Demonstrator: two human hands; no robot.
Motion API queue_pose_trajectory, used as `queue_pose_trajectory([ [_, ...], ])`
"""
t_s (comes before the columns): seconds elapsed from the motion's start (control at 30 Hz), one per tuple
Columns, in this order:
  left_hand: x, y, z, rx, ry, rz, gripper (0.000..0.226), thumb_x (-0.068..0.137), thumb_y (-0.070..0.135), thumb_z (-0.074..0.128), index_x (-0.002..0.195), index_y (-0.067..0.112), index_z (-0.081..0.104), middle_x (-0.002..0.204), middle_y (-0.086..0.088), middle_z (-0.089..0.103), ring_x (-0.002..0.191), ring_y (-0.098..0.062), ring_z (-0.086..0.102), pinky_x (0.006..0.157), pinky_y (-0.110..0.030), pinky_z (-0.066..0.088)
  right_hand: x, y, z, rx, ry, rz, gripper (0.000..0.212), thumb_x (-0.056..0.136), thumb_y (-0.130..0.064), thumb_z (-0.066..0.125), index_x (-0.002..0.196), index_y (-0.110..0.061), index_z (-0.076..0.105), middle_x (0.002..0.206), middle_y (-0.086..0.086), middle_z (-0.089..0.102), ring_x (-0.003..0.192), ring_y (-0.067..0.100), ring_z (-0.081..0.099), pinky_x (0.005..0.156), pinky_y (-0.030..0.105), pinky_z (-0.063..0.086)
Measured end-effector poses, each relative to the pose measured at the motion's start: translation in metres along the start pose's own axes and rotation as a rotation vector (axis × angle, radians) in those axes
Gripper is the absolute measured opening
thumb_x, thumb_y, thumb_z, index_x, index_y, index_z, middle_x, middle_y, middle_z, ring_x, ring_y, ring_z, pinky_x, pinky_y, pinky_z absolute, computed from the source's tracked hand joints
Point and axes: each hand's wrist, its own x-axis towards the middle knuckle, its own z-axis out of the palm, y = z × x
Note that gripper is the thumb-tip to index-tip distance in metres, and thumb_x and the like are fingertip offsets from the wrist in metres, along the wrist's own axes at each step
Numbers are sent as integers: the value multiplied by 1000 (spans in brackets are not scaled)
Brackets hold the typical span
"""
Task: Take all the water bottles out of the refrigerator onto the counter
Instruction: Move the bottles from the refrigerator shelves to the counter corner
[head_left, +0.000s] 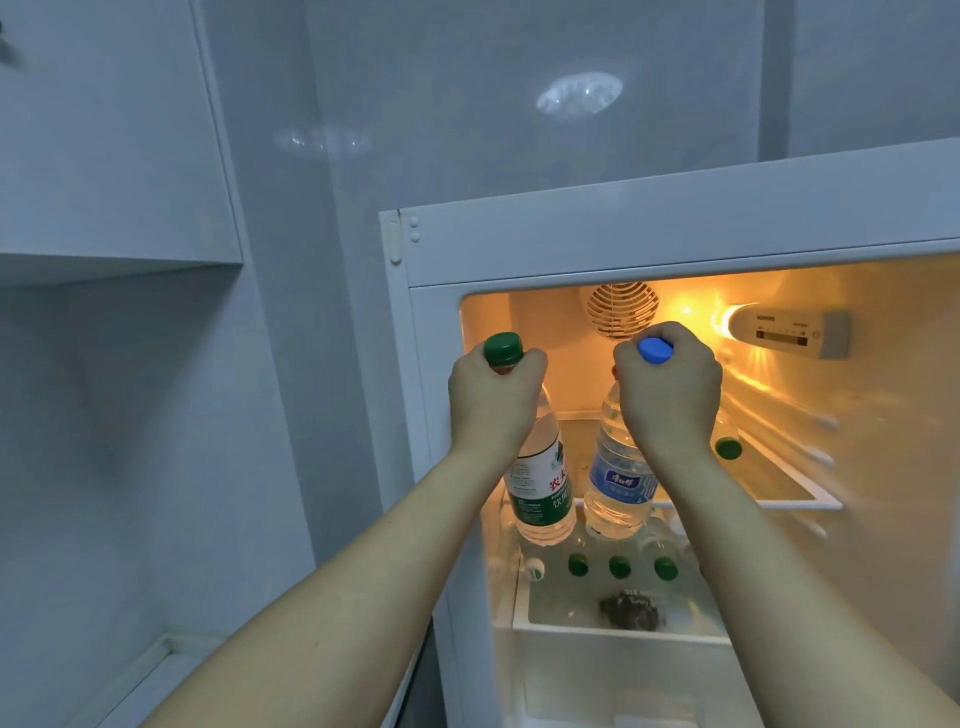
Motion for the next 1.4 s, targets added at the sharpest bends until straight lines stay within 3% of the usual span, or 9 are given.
queue_pose_trajectory([
  [0.13, -22, 9, -31, 13, -38, 0, 25, 79, 18, 60, 81, -7, 61, 66, -15, 59, 58, -16, 53, 59, -31, 46, -27, -25, -14, -6, -20, -14, 5, 82, -20, 63, 86, -16, 61, 72, -2, 58, 61, 11, 50, 52, 20, 37],
  [0.27, -44, 17, -71, -15, -60, -3, 34, 69, 24, 59, 79, -8, 57, 76, -30, 60, 63, -21, 55, 67, -48, 57, -60, -53, -23, 17, -54, -30, 7, 80, -19, 63, 83, -12, 63, 73, 3, 63, 60, 11, 50, 51, 17, 36],
  [0.4, -67, 25, -120, 16, -8, -10, 36, 68, 24, 59, 78, -11, 57, 66, -20, 58, 59, -17, 51, 61, -30, 43, -99, -87, -24, 33, -102, -23, 8, 78, -19, 64, 78, -11, 64, 71, 5, 63, 66, 22, 55, 54, 24, 40],
  [0.53, -89, 30, -169, 102, 33, -19, 23, 71, 19, 63, 69, -4, 58, 53, -2, 55, 53, -17, 51, 59, -31, 48, -142, -116, -19, 67, -170, -16, 9, 77, -18, 63, 76, -9, 62, 69, 6, 61, 66, 25, 53, 55, 28, 41],
  [0.83, -142, 36, -275, 283, 208, -50, 19, 76, 13, 63, 70, -4, 62, 53, -2, 54, 47, -10, 48, 48, -19, 38, -221, -167, 5, 171, -394, 54, 19, 72, -15, 59, 74, 4, 56, 71, 20, 56, 59, 18, 36, 50, 31, 31],
  [1.0, -165, 46, -320, 380, 311, -43, 28, 70, 23, 61, 70, -5, 58, 59, -17, 53, 53, -14, 44, 52, -25, 37, -252, -191, 16, 258, -516, 48, 15, 73, -18, 60, 68, -4, 61, 65, 10, 64, 66, 29, 56, 55, 34, 45],
  [1.13, -184, 53, -346, 469, 417, -51, 25, 75, 16, 63, 70, -6, 52, 55, -1, 41, 53, -13, 36, 50, -27, 30, -273, -204, 24, 316, -616, 72, 15, 71, -21, 59, 69, -6, 62, 67, 7, 65, 70, 30, 60, 60, 38, 51],
  [1.27, -208, 53, -369, 521, 498, -95, 27, 73, 19, 62, 72, -6, 53, 60, -4, 44, 57, -14, 39, 54, -28, 32, -300, -214, 28, 372, -714, 79, 9, 75, -18, 61, 71, -12, 64, 69, 1, 67, 70, 21, 62, 59, 27, 47],
  [1.4, -242, 55, -395, 548, 585, -152, 31, 71, 23, 60, 75, -7, 56, 62, -6, 48, 58, -14, 43, 56, -28, 35, -338, -224, 36, 416, -847, 93, 8, 74, -19, 60, 71, -13, 64, 69, 2, 68, 73, 24, 63, 64, 33, 50],
])
